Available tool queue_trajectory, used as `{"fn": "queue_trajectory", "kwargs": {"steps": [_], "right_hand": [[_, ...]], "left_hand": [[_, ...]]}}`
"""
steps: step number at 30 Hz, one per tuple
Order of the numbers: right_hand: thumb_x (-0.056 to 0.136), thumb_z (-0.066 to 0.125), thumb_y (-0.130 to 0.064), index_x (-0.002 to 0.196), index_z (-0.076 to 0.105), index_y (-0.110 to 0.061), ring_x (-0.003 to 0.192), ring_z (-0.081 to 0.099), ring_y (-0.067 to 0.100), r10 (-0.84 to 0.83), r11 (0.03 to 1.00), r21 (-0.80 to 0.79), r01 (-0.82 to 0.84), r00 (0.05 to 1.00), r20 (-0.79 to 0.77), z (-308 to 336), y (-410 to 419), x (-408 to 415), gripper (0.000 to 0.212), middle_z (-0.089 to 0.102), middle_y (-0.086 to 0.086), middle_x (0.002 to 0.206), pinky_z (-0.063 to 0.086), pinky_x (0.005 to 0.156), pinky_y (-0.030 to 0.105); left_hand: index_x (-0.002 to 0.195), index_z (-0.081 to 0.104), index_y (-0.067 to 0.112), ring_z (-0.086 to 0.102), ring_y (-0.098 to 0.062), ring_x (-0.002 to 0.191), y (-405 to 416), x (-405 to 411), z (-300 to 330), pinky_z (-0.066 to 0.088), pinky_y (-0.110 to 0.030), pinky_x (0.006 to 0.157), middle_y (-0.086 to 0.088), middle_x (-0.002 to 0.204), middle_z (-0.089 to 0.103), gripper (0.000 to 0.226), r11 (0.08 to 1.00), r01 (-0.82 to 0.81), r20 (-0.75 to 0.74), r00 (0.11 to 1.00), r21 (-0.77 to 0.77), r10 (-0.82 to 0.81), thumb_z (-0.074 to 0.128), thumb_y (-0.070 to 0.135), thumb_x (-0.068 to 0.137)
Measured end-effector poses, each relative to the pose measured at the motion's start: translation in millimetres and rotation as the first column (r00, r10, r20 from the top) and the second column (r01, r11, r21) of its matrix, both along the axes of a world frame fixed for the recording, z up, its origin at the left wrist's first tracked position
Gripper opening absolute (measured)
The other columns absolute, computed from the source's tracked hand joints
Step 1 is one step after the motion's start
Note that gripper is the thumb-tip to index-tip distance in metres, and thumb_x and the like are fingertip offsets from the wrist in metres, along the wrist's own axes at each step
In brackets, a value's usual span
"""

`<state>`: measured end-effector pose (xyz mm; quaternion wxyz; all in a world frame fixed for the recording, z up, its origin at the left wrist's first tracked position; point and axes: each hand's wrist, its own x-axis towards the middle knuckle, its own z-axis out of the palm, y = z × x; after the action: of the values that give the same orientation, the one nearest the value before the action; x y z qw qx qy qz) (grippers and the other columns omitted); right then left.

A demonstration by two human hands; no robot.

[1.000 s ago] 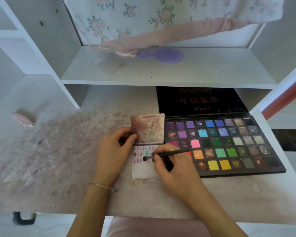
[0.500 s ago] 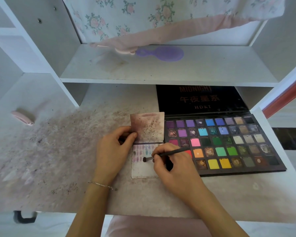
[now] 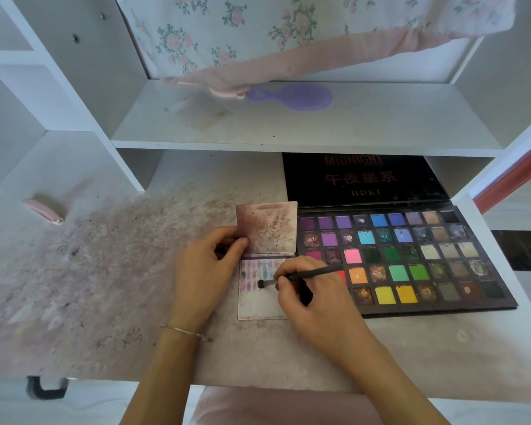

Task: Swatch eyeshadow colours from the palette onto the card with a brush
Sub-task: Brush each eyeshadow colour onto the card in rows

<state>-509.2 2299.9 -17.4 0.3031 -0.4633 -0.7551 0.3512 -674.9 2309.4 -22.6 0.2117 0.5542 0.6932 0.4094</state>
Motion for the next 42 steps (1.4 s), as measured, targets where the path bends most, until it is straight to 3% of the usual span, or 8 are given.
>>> {"fn": "queue_trajectory", "kwargs": {"steps": [9,14,19,26,30,35,39,42], "right_hand": [[0.078,0.047,-0.029,0.079,0.049,-0.036,0.082,0.052,0.004,0.004,1.000,0.011,-0.004,1.000,-0.012,0.8,-0.1,-0.7,0.007,0.051,-0.022,0.076,0.046,0.069,0.020],[0.080,0.051,-0.021,0.080,0.050,-0.040,0.079,0.058,0.007,-0.066,0.997,0.012,0.070,0.977,-0.201,0.8,-2.7,2.3,0.019,0.059,-0.015,0.079,0.049,0.067,0.020],[0.083,0.050,-0.019,0.089,0.053,-0.040,0.084,0.059,0.000,-0.144,0.978,0.095,0.183,0.935,-0.323,1.3,-0.4,3.4,0.022,0.058,-0.020,0.084,0.045,0.071,0.008],[0.084,0.046,-0.025,0.094,0.057,-0.035,0.087,0.058,0.000,-0.150,0.971,0.129,0.202,0.932,-0.330,0.3,-5.1,17.4,0.018,0.060,-0.017,0.087,0.045,0.073,0.009],[0.084,0.049,-0.013,0.089,0.056,-0.033,0.074,0.056,0.002,-0.258,0.938,0.132,0.320,0.902,-0.347,2.0,-2.5,42.0,0.021,0.058,-0.014,0.084,0.044,0.061,0.009],[0.089,0.050,-0.003,0.087,0.051,-0.038,0.079,0.057,0.000,-0.413,0.890,0.085,0.447,0.872,-0.265,3.0,4.1,74.0,0.035,0.058,-0.010,0.086,0.049,0.061,0.012],[0.091,0.046,-0.009,0.085,0.050,-0.037,0.076,0.060,-0.001,-0.484,0.861,0.027,0.508,0.835,-0.262,3.8,6.6,93.8,0.030,0.060,-0.010,0.081,0.054,0.055,0.022],[0.092,0.046,-0.006,0.084,0.049,-0.035,0.074,0.060,-0.005,-0.516,0.839,0.036,0.543,0.815,-0.263,2.2,7.3,99.0,0.030,0.059,-0.008,0.078,0.050,0.053,0.013]], "left_hand": [[0.095,0.069,0.022,0.062,-0.002,0.075,0.1,0.0,-0.4,0.052,-0.024,0.071,0.014,0.078,0.066,0.014,1.000,0.005,0.003,1.000,-0.010,-0.004,0.063,0.020,0.084],[0.095,0.069,0.022,0.061,0.000,0.073,0.4,-0.4,-0.7,0.048,-0.017,0.068,0.017,0.076,0.064,0.014,1.000,0.008,-0.006,1.000,-0.010,-0.008,0.062,0.019,0.084],[0.094,0.069,0.025,0.060,0.002,0.073,0.4,-0.8,-0.5,0.046,-0.014,0.067,0.019,0.075,0.063,0.013,1.000,0.007,-0.007,1.000,-0.018,-0.007,0.062,0.020,0.084],[0.094,0.069,0.022,0.060,0.001,0.073,-0.2,-1.3,-1.6,0.047,-0.015,0.068,0.015,0.077,0.065,0.013,1.000,0.015,-0.009,1.000,-0.002,-0.015,0.062,0.018,0.084],[0.094,0.067,0.023,0.057,0.013,0.074,-0.6,-1.1,-1.6,0.040,0.001,0.064,0.024,0.077,0.060,0.014,0.999,0.030,0.013,0.999,0.010,-0.030,0.062,0.014,0.084],[0.096,0.069,0.021,0.057,0.007,0.070,-0.4,-1.9,-2.3,0.040,0.000,0.063,0.023,0.077,0.060,0.015,1.000,0.022,0.004,1.000,-0.002,-0.022,0.062,0.016,0.084],[0.093,0.066,0.025,0.056,0.014,0.072,-0.9,-0.6,-1.6,0.039,0.000,0.062,0.025,0.077,0.059,0.014,1.000,0.025,0.003,1.000,0.009,-0.025,0.062,0.016,0.084],[0.093,0.065,0.025,0.055,0.017,0.073,-1.4,-1.6,-1.9,0.037,0.002,0.062,0.024,0.078,0.059,0.014,0.999,0.034,0.002,0.999,0.011,-0.034,0.061,0.015,0.084]]}}
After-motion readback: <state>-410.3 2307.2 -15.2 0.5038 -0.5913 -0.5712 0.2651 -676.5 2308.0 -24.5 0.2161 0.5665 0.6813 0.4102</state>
